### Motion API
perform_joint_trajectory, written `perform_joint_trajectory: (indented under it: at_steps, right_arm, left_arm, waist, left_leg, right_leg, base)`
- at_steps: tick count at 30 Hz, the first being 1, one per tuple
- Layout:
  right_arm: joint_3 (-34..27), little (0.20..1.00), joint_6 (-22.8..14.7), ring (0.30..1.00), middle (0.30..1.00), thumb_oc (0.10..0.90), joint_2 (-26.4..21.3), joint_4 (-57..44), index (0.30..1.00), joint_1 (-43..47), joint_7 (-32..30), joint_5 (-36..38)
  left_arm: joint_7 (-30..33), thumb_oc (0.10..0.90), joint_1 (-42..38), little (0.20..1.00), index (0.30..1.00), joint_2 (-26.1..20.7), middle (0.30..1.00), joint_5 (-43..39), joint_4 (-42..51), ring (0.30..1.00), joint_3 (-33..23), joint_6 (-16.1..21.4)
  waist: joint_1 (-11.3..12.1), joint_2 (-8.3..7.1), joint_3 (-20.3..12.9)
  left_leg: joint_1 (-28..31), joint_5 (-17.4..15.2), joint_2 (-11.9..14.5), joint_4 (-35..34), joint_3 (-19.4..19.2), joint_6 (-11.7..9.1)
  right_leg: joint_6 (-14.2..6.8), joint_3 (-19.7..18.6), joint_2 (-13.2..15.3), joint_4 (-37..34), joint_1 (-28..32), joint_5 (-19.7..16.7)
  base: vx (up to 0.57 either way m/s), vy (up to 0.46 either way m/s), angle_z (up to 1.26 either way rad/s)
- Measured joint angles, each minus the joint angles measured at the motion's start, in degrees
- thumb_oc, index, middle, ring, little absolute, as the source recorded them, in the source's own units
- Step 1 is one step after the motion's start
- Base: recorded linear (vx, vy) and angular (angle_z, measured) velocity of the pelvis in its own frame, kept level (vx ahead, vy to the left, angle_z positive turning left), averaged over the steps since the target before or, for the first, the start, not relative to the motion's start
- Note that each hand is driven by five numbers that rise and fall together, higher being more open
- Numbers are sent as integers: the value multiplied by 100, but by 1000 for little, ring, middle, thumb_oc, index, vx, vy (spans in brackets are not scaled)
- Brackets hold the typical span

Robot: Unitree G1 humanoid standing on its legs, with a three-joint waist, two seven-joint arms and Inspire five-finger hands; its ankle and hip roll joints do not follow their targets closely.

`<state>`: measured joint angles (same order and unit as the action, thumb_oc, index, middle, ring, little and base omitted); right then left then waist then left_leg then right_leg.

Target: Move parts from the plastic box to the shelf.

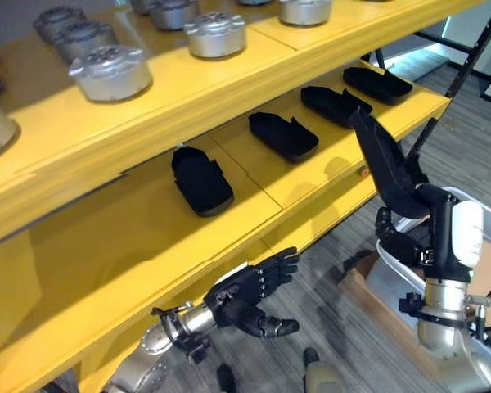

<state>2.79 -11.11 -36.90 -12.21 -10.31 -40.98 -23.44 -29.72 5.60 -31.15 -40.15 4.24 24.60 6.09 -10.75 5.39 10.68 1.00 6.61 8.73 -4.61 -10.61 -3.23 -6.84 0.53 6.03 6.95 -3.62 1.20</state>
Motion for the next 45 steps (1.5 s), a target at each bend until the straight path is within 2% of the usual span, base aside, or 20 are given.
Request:
perform_joint_trajectory:
  at_steps: [4,12,15,16,17,19,21,22,23,25,28,32,34,35,37,39,42,43,44,45]
  right_arm:
    - [-10,300,-2,300,300,400,-20,-19,300,2,-8,79]
    - [68,300,-17,300,300,400,-37,-21,300,60,-9,61]
    - [83,300,-122,300,300,400,-424,-20,300,374,-4,36]
    - [80,300,-216,300,300,400,-426,-22,300,550,14,39]
    - [74,300,-252,300,300,400,-404,-31,300,607,46,36]
    - [9,300,-327,300,300,400,-411,-114,300,566,54,-21]
    - [-99,300,-372,300,300,400,-461,-96,300,556,75,-69]
    - [-210,300,-382,300,300,400,-523,-82,300,532,92,-65]
    - [-229,300,-394,300,300,400,-502,-73,300,516,141,-62]
    - [-66,300,-461,300,300,400,-503,-76,300,541,282,-72]
    - [166,300,-635,300,300,400,-341,-85,300,517,593,-131]
    - [199,300,-716,300,300,400,-330,-87,300,596,745,-138]
    - [183,300,-744,300,300,400,-342,-87,300,630,788,-139]
    - [4,300,-694,300,300,400,-328,-208,300,428,848,-133]
    - [-307,300,-418,300,300,400,-369,-557,300,-156,843,-56]
    - [-1,300,-318,300,300,400,-373,-549,300,215,1095,-72]
    - [172,300,-334,300,300,400,-99,-557,300,300,1292,-90]
    - [448,300,-350,300,300,400,30,-558,300,376,1324,-136]
    - [572,300,-370,300,300,400,27,-558,300,411,1329,-143]
    - [649,300,-422,300,300,400,22,-563,300,394,1324,-208]
  left_arm:
    - [14,900,24,1000,1000,178,1000,6,62,1000,0,0]
    - [157,900,11,1000,1000,194,1000,124,96,1000,52,2]
    - [123,900,-49,1000,1000,129,1000,217,133,1000,242,5]
    - [-197,900,-163,1000,1000,86,1000,-39,62,1000,318,-87]
    - [-342,900,-260,1000,1000,76,1000,-191,-29,1000,346,-110]
    - [-446,900,-422,1000,1000,62,1000,-251,-102,1000,380,-126]
    - [-454,900,-478,1000,1000,96,1000,-238,-83,1000,384,-113]
    - [-442,900,-483,1000,1000,170,1000,-235,-59,1000,381,-104]
    - [-432,900,-500,1000,1000,191,1000,-228,-61,1000,365,-104]
    - [-414,900,-458,1000,1000,199,1000,-230,-48,1000,199,-103]
    - [-283,900,-204,1000,1000,-79,1000,-229,-49,1000,161,-126]
    - [-220,900,12,1000,1000,-324,1000,-228,-30,1000,69,-147]
    - [-227,900,89,1000,1000,-332,1000,-226,-27,1000,59,-204]
    - [-295,900,103,1000,1000,-212,1000,-216,-25,1000,-7,-221]
    - [-439,900,137,1000,1000,215,1000,-228,-42,1000,-230,-222]
    - [-458,900,290,1000,1000,-169,1000,-223,54,1000,-303,-236]
    - [-453,900,565,1000,1000,-473,1000,-221,64,1000,-602,-254]
    - [-439,900,759,1000,1000,-542,1000,-213,64,1000,-823,-341]
    - [-444,900,772,1000,1000,-603,1000,-189,64,1000,-854,-369]
    - [-460,900,754,1000,1000,-603,1000,-106,37,1000,-894,-371]
  waist:
    - [2,254,-2]
    - [19,403,8]
    - [27,483,61]
    - [1,246,241]
    - [-9,97,337]
    - [-113,-64,411]
    - [-229,56,408]
    - [-274,341,410]
    - [-340,428,373]
    - [-245,220,456]
    - [72,21,458]
    - [273,0,452]
    - [347,12,454]
    - [383,-66,469]
    - [243,-204,438]
    - [639,-180,361]
    - [798,-452,351]
    - [815,-636,330]
    - [844,-678,317]
    - [861,-689,317]
  left_leg:
    - [6,12,-14,3,10,-49]
    - [-17,36,-49,5,132,10]
    - [-203,90,-26,139,133,-64]
    - [-317,119,-161,407,117,-93]
    - [-353,-36,-132,686,48,-22]
    - [-339,-349,220,1008,-179,-130]
    - [-50,-355,370,668,-188,-124]
    - [153,-83,354,530,-208,-83]
    - [227,-305,283,418,-342,-282]
    - [331,-303,-69,200,-354,-336]
    - [393,-252,-269,64,-258,-343]
    - [390,-190,-202,6,-83,-306]
    - [350,-142,-104,7,-61,-263]
    - [220,-356,-150,234,-80,-288]
    - [-307,-641,-505,1047,-258,437]
    - [-337,-484,-421,917,-294,-64]
    - [-241,-367,-423,684,-340,-39]
    - [-114,-222,-428,454,-421,65]
    - [-50,-196,-423,312,-471,126]
    - [-14,-148,-412,170,-309,207]
  right_leg:
    - [-30,-22,-2,-425,216,-226]
    - [-22,144,81,-898,508,-379]
    - [11,132,181,-893,402,-395]
    - [171,149,502,-992,431,-542]
    - [157,155,663,-1060,489,-620]
    - [80,144,886,-1097,530,-601]
    - [-162,98,1030,-1105,541,-651]
    - [-449,98,987,-1172,586,-700]
    - [-537,169,1075,-1185,639,-715]
    - [-559,177,1390,-1187,629,-766]
    - [-503,371,1564,-1183,748,-824]
    - [-779,405,1495,-1187,841,-607]
    - [-759,467,1376,-1183,887,-669]
    - [-787,729,1454,-1180,943,-692]
    - [-748,1373,1721,-1169,1242,-667]
    - [-547,1261,1642,-1028,1026,-776]
    - [-329,1415,1619,-852,886,-1027]
    - [-256,1601,1614,-592,708,-1302]
    - [-237,1690,1615,-418,569,-1403]
    - [-400,1684,1526,-118,448,-1074]
  base:
    - [-113,-66,-3]
    - [-71,55,10]
    - [-28,293,1]
    - [1,482,-10]
    - [13,476,-4]
    - [12,344,8]
    - [-16,408,-2]
    - [-24,430,10]
    - [-30,492,18]
    - [-36,340,19]
    - [-41,245,23]
    - [-21,79,26]
    - [-186,701,11]
    - [-158,609,81]
    - [-57,203,110]
    - [-76,221,12]
    - [-68,178,-8]
    - [-127,96,-23]
    - [-63,53,-13]
    - [-35,28,21]
